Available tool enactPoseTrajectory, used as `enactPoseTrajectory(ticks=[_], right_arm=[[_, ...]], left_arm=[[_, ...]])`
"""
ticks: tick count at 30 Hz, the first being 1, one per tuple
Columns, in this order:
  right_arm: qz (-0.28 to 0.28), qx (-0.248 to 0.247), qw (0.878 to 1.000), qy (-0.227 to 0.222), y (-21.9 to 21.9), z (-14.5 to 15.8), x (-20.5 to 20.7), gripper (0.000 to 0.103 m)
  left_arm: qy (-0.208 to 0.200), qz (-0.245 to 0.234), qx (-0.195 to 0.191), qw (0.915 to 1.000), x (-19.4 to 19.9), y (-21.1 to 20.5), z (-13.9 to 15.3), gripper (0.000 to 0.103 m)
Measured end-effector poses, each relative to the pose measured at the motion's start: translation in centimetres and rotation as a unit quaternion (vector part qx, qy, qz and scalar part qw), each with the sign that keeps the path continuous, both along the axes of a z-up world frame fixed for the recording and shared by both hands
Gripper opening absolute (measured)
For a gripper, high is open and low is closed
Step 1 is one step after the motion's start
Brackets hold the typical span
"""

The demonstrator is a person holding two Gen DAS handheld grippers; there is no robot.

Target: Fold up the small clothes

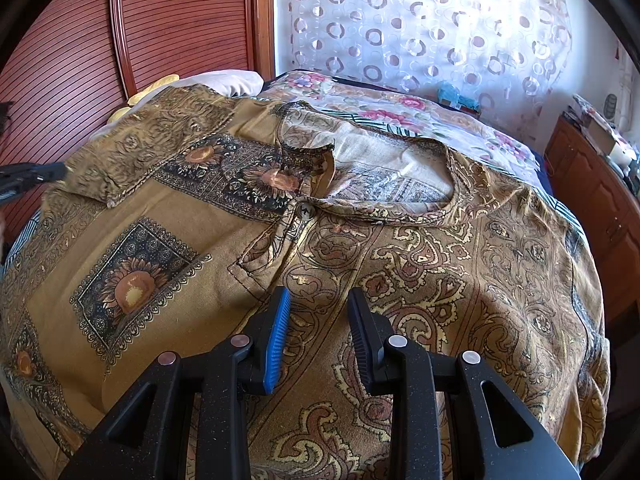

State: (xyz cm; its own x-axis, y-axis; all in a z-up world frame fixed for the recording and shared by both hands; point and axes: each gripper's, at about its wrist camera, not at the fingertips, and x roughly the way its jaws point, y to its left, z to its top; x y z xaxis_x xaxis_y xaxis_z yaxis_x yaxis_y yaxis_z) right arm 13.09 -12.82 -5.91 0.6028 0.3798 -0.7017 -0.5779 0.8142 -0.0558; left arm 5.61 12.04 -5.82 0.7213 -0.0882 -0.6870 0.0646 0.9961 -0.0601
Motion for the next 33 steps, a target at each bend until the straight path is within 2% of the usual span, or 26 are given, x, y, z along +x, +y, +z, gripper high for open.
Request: enactPoseTrajectory(ticks=[3, 6, 7, 9, 11, 13, 15, 16, 18, 23, 29, 33], right_arm=[[0.000, 0.000, 1.000, 0.000, -0.1, 0.0, 0.0, 0.031], [0.001, 0.000, 1.000, 0.000, -0.2, 0.0, 0.0, 0.031], [0.001, 0.000, 1.000, 0.000, -0.2, 0.0, 0.0, 0.031], [0.001, 0.000, 1.000, 0.000, -0.2, 0.0, 0.0, 0.031], [0.001, 0.000, 1.000, 0.000, -0.2, 0.0, 0.0, 0.031], [0.001, 0.000, 1.000, 0.000, -0.2, 0.0, 0.0, 0.031], [0.002, 0.000, 1.000, 0.000, -0.2, 0.0, 0.0, 0.031], [0.002, 0.000, 1.000, 0.000, -0.2, 0.0, 0.0, 0.031], [0.002, 0.002, 1.000, 0.001, -0.3, 0.1, 0.0, 0.031], [0.002, 0.011, 1.000, 0.005, -1.2, 0.3, -0.2, 0.031], [-0.020, 0.028, 0.999, -0.027, -5.0, 1.9, -3.2, 0.031], [-0.054, 0.027, 0.997, -0.042, -8.8, 2.8, -4.6, 0.049]], left_arm=[[0.002, -0.009, 0.007, 0.9999, -0.6, -1.1, 0.3, 0.005], [-0.003, 0.003, 0.024, 0.9997, -0.6, -1.4, 0.5, 0.005], [-0.005, 0.006, 0.024, 0.9997, -0.6, -1.4, 0.6, 0.008], [-0.012, 0.007, 0.022, 0.9997, -0.6, -1.3, 0.8, 0.019], [-0.024, 0.007, 0.021, 0.9995, -0.8, -1.2, 1.2, 0.039], [-0.038, 0.003, 0.018, 0.9991, -1.2, -1.5, 1.6, 0.049], [-0.045, 0.000, 0.018, 0.9988, -1.3, -2.0, 1.9, 0.066], [-0.051, -0.002, 0.016, 0.9986, -1.4, -2.3, 2.1, 0.080], [-0.065, -0.006, 0.011, 0.9978, -1.7, -3.0, 2.3, 0.082], [-0.069, -0.008, 0.003, 0.9976, -1.4, -5.1, 2.2, 0.082], [-0.057, -0.029, 0.010, 0.9979, -0.4, -7.8, 0.9, 0.082], [-0.047, -0.041, 0.005, 0.9980, 0.2, -9.2, 0.1, 0.082]])
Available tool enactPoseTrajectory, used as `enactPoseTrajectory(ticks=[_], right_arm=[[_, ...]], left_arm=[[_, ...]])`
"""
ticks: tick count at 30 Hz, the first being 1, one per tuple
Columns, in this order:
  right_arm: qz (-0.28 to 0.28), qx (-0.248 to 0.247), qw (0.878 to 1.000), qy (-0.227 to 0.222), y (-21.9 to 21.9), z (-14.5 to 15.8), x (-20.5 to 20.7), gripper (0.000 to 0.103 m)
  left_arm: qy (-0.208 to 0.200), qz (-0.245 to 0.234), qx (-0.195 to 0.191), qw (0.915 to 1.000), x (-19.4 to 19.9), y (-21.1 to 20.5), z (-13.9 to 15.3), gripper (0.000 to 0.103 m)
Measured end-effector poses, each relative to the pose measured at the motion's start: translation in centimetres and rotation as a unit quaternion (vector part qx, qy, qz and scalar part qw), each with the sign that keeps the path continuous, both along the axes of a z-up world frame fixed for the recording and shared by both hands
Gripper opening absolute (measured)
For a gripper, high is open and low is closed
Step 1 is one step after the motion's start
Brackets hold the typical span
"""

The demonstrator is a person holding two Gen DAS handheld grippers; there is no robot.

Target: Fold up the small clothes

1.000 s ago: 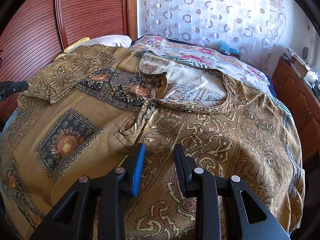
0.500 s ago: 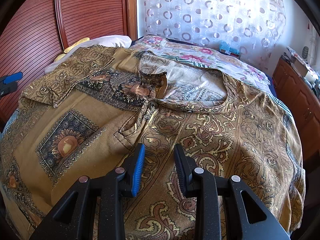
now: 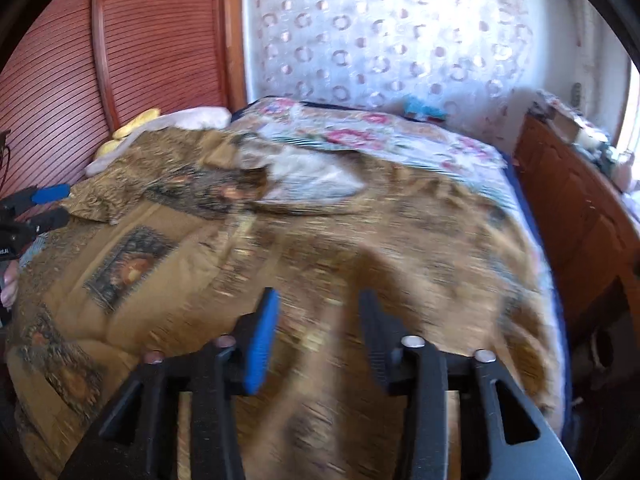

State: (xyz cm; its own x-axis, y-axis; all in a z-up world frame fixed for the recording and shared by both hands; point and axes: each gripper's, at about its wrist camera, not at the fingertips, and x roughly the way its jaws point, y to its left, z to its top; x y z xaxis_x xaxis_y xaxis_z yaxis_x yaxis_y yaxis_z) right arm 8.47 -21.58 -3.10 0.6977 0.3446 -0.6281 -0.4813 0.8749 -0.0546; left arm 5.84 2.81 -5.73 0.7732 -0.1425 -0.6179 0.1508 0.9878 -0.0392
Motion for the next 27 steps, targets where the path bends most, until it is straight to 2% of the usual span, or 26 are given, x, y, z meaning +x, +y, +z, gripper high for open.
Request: enactPoseTrajectory(ticks=[6, 13, 20, 27], right_arm=[[-0.076, -0.008, 0.997, -0.003, -6.9, 0.3, -0.6, 0.051], [-0.156, 0.011, 0.987, 0.023, -13.8, -0.9, -0.3, 0.051], [-0.170, 0.048, 0.983, 0.057, -17.5, -2.3, -0.9, 0.051], [-0.155, 0.067, 0.983, 0.077, -17.6, -2.1, 0.3, 0.051]], left_arm=[[0.016, -0.010, 0.003, 0.9998, 0.5, -1.4, -0.7, 0.082], [0.026, -0.009, 0.003, 0.9996, 0.9, -1.8, -1.4, 0.082], [0.048, -0.009, 0.013, 0.9987, 1.7, -2.2, -2.1, 0.082], [0.084, -0.008, 0.006, 0.9964, 2.9, -2.1, -3.2, 0.082]])
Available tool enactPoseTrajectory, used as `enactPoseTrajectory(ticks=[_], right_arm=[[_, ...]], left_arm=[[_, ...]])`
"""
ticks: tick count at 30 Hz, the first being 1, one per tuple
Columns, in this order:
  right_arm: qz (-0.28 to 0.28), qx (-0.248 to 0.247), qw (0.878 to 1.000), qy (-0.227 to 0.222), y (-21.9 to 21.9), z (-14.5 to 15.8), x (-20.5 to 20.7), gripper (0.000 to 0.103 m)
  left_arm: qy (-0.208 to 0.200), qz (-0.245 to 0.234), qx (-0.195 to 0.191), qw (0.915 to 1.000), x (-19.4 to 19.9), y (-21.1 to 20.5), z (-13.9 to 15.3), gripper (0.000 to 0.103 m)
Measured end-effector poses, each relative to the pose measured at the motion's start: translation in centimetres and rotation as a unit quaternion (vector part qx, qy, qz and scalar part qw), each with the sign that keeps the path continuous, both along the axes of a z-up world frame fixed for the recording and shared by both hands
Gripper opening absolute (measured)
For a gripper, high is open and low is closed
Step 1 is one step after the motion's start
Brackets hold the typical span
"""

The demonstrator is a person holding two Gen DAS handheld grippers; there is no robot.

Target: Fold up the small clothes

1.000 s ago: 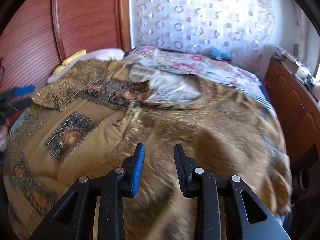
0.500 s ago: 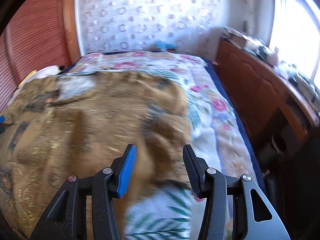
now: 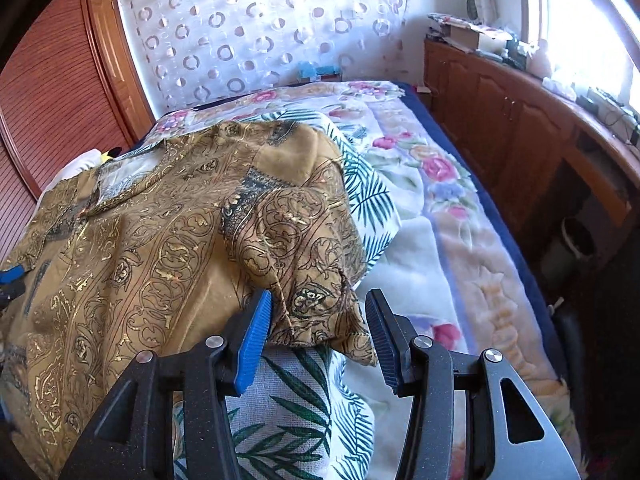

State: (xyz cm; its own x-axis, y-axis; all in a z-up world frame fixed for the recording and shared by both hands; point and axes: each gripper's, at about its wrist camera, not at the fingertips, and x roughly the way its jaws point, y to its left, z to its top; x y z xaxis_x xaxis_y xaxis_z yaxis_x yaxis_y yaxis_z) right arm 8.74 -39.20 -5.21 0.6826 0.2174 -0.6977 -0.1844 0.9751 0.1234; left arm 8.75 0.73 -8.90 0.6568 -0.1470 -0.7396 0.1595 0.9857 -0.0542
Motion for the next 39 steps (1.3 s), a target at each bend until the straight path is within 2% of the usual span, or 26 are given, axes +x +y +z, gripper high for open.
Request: enactPoseTrajectory(ticks=[1, 6, 8, 11, 15, 19, 24, 29, 34, 39], right_arm=[[0.002, 0.003, 1.000, 0.001, 0.2, -0.2, 0.7, 0.050], [0.017, 0.016, 1.000, 0.005, 0.1, -0.2, 1.3, 0.026], [0.018, 0.003, 1.000, 0.002, 0.5, -0.1, 1.5, 0.023], [0.015, -0.025, 0.999, -0.013, 1.0, 0.5, 1.3, 0.009], [0.020, -0.030, 0.998, -0.047, 1.7, 2.2, 0.7, 0.007], [0.044, -0.028, 0.995, -0.080, 3.5, 4.0, -0.3, 0.007], [0.098, -0.035, 0.989, -0.101, 7.3, 4.6, -1.9, 0.007], [0.149, -0.055, 0.984, -0.076, 10.8, 2.4, -2.4, 0.007], [0.160, -0.072, 0.984, -0.029, 11.7, -0.7, -1.5, 0.007], [0.155, -0.065, 0.986, -0.024, 11.3, -0.3, -1.0, 0.009]], left_arm=[[0.004, 0.000, -0.001, 1.0000, 0.1, 0.0, -0.1, 0.082], [0.025, -0.003, 0.012, 0.9996, 0.7, -0.6, -0.8, 0.082], [0.026, -0.003, 0.022, 0.9994, 0.7, -0.9, -0.9, 0.083], [0.028, -0.007, 0.030, 0.9991, 0.8, -1.2, -1.0, 0.086], [0.032, -0.012, 0.032, 0.9989, 1.0, -1.4, -1.1, 0.091], [0.040, -0.017, 0.035, 0.9984, 1.1, -1.6, -1.4, 0.103], [0.040, -0.017, 0.035, 0.9984, 1.2, -1.5, -1.3, 0.103], [0.040, -0.017, 0.035, 0.9984, 1.1, -1.5, -1.4, 0.103], [0.040, -0.017, 0.035, 0.9984, 1.1, -1.5, -1.3, 0.103], [0.040, -0.017, 0.035, 0.9984, 1.1, -1.5, -1.4, 0.103]])
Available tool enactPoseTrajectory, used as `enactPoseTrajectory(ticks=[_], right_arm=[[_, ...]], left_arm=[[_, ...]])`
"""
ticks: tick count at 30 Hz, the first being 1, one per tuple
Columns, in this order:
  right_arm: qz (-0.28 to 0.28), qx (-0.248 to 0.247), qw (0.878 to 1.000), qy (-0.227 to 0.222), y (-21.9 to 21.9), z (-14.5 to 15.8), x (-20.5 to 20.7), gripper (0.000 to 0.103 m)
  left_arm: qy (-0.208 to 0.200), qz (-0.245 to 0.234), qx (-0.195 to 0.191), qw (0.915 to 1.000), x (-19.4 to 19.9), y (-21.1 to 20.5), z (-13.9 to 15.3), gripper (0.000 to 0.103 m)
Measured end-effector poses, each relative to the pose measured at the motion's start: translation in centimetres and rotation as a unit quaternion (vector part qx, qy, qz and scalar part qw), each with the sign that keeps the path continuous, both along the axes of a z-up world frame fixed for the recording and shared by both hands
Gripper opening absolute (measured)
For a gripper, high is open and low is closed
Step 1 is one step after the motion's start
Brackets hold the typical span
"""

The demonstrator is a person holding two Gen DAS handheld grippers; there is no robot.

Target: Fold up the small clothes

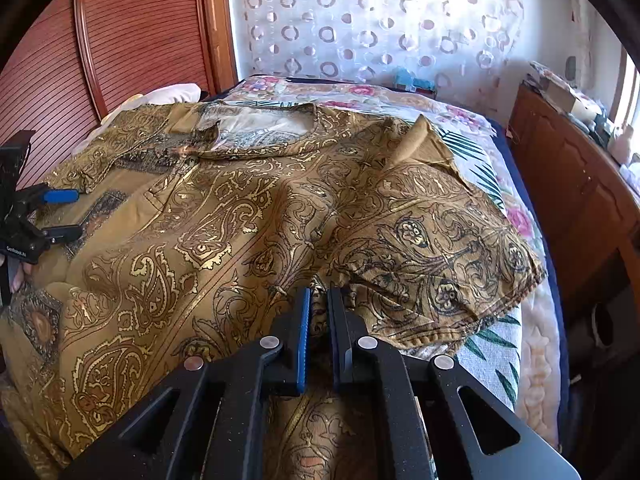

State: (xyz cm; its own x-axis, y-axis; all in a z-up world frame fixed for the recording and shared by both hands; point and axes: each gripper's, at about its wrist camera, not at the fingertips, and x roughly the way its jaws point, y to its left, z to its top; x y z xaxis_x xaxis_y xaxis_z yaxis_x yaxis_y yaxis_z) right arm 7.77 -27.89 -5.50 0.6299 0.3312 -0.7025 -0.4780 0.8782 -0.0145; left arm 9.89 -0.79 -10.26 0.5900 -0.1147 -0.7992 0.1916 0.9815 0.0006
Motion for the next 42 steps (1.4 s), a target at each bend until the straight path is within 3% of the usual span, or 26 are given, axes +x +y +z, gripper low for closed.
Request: enactPoseTrajectory(ticks=[4, 9, 15, 20, 26, 33, 35, 36, 38, 42], right_arm=[[0.000, -0.001, 1.000, -0.001, -0.2, 0.3, -0.3, 0.017], [-0.012, 0.019, 0.999, -0.023, -1.4, 2.4, -2.7, 0.040], [-0.045, 0.033, 0.997, -0.056, -4.1, 4.3, -3.7, 0.041], [-0.089, 0.030, 0.995, -0.023, -6.0, 2.3, -1.7, 0.041], [-0.110, 0.030, 0.993, 0.016, -6.5, 0.1, 0.9, 0.041], [-0.096, 0.016, 0.995, 0.007, -5.6, 0.8, 1.6, 0.042], [-0.092, 0.016, 0.996, 0.008, -5.5, 0.8, 2.0, 0.036], [-0.087, 0.015, 0.996, 0.009, -5.5, 0.8, 2.2, 0.020], [-0.072, 0.005, 0.997, 0.012, -5.1, 0.7, 2.7, 0.008], [-0.053, -0.021, 0.998, 0.002, -4.1, 1.6, 2.9, 0.005]], left_arm=[[0.000, 0.000, -0.001, 1.0000, 0.0, 0.1, 0.0, 0.103], [-0.008, -0.002, -0.005, 1.0000, -0.3, 0.1, 0.3, 0.103], [-0.064, 0.020, -0.023, 0.9974, -1.6, 0.8, 2.3, 0.103], [-0.098, 0.027, -0.036, 0.9942, -2.6, 0.9, 3.9, 0.103], [-0.114, 0.009, -0.032, 0.9929, -3.5, 0.4, 4.6, 0.103], [-0.121, 0.008, -0.040, 0.9918, -4.1, -0.1, 4.9, 0.103], [-0.126, 0.007, -0.037, 0.9912, -4.3, -0.2, 5.1, 0.103], [-0.129, 0.008, -0.036, 0.9910, -4.4, -0.2, 5.2, 0.103], [-0.131, 0.008, -0.037, 0.9907, -4.5, -0.2, 5.3, 0.103], [-0.131, 0.013, -0.041, 0.9904, -4.7, -0.1, 5.3, 0.103]])
